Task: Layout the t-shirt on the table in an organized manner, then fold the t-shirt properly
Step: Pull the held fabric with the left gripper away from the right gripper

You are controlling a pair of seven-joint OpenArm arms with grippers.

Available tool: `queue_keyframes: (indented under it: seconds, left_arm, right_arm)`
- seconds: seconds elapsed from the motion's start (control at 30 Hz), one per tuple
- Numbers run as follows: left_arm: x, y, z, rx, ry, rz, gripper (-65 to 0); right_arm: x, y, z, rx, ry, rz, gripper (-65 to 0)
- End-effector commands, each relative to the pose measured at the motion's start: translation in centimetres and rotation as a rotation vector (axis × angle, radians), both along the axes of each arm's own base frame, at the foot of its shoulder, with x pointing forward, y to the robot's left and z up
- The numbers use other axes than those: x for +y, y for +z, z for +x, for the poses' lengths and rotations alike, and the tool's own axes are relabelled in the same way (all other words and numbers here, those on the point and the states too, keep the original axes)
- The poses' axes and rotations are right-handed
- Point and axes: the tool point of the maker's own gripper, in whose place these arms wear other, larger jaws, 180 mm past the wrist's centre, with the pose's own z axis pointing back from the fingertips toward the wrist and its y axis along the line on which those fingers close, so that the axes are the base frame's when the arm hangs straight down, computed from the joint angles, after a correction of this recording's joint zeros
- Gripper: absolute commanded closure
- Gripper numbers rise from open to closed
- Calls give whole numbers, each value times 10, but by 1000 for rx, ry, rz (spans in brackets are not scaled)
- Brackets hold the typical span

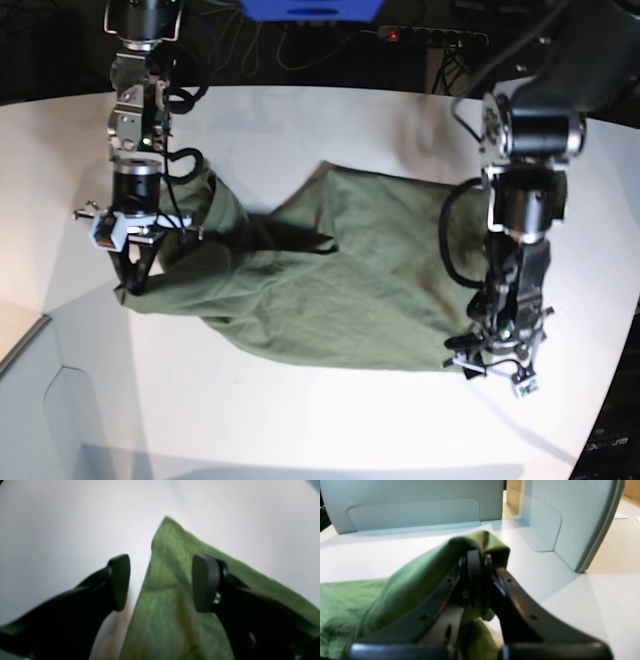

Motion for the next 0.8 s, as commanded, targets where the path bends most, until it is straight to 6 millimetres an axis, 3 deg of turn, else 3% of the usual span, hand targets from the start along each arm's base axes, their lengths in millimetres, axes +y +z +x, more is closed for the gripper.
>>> queue_keyframes:
  seconds: [0.0, 0.13, 0.33, 0.63, 0.77]
  left_arm:
    - [-14, 24, 10, -64, -29, -8, -368]
    - [-43, -2, -25, -15, -66, -53, -367]
    - [-85, -41, -59, 77, -193, -9, -366]
    - [-88, -47, -65, 98, -202, -12, -360]
    - [-87, -51, -69, 108, -201, -11, -239]
  right_arm:
    - [-2, 17, 4, -65, -1, -6, 0]
    - [1, 16, 3, -62, 3, -2, 0]
    - [2, 15, 3, -60, 4, -1, 0]
    - [0, 15, 2, -59, 0, -2, 0]
    - [0, 12, 2, -45, 0, 0, 0]
